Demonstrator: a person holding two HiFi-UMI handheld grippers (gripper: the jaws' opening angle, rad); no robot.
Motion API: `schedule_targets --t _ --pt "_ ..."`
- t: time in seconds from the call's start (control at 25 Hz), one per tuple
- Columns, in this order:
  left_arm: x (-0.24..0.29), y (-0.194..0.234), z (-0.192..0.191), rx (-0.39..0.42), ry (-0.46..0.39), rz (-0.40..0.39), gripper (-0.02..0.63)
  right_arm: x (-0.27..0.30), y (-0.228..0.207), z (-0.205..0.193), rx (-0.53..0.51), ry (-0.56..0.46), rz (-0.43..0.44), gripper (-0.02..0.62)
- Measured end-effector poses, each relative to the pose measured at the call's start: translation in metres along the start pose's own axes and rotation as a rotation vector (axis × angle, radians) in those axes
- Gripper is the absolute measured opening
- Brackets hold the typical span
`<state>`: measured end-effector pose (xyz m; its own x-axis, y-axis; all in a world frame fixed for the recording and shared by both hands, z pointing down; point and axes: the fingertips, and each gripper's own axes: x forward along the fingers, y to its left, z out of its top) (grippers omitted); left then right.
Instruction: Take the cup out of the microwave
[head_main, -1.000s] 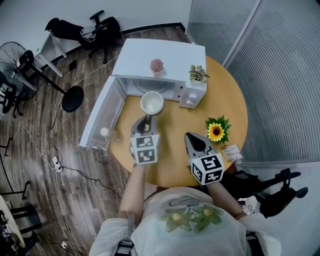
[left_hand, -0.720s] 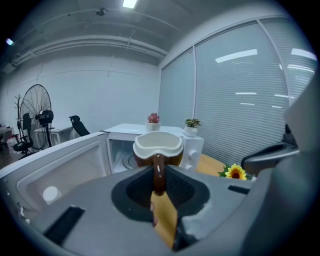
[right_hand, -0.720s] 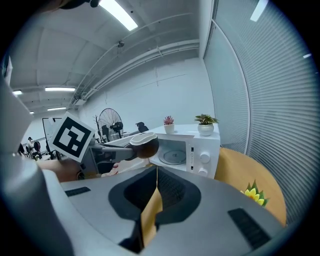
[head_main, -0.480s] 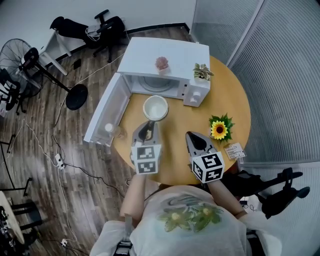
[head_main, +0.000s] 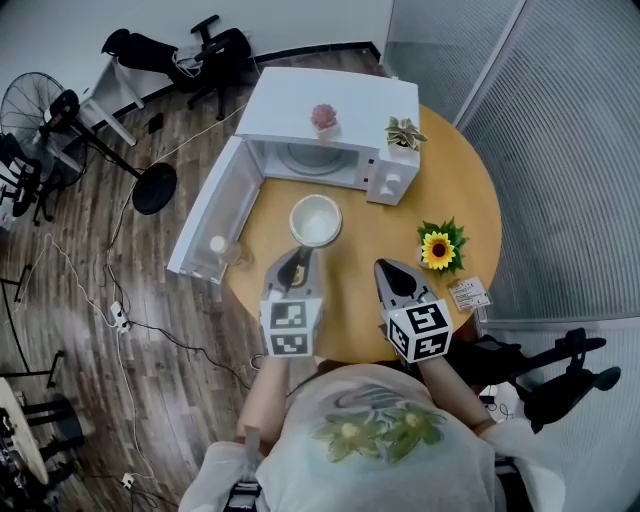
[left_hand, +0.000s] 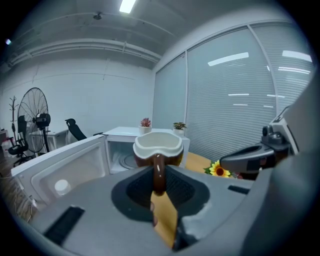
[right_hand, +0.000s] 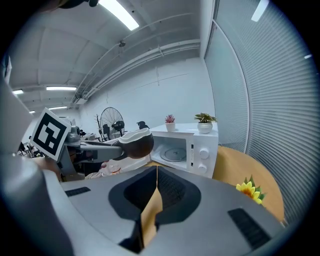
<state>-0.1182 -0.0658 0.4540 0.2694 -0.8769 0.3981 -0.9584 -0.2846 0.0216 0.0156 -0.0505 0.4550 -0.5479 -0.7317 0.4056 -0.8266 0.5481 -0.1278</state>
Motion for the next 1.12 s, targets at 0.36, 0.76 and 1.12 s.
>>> schedule_targets --t 0.36,0.76,1.12 --pt "-0.011 -0.012 -0.005 0.027 0.006 -0.033 0.054 -0.008 0.002 -0.005 0.002 0.005 0.002 0.018" --pt "-0.004 -0.027 -0.014 0.042 0.034 -0.069 0.054 -0.015 -0.006 -0.008 0.018 0.003 -0.026 0.018" --pt "0.013 -0.044 -0.023 0.065 0.063 -0.116 0.054 -0.024 -0.024 -0.015 0.047 0.009 -0.076 0.018"
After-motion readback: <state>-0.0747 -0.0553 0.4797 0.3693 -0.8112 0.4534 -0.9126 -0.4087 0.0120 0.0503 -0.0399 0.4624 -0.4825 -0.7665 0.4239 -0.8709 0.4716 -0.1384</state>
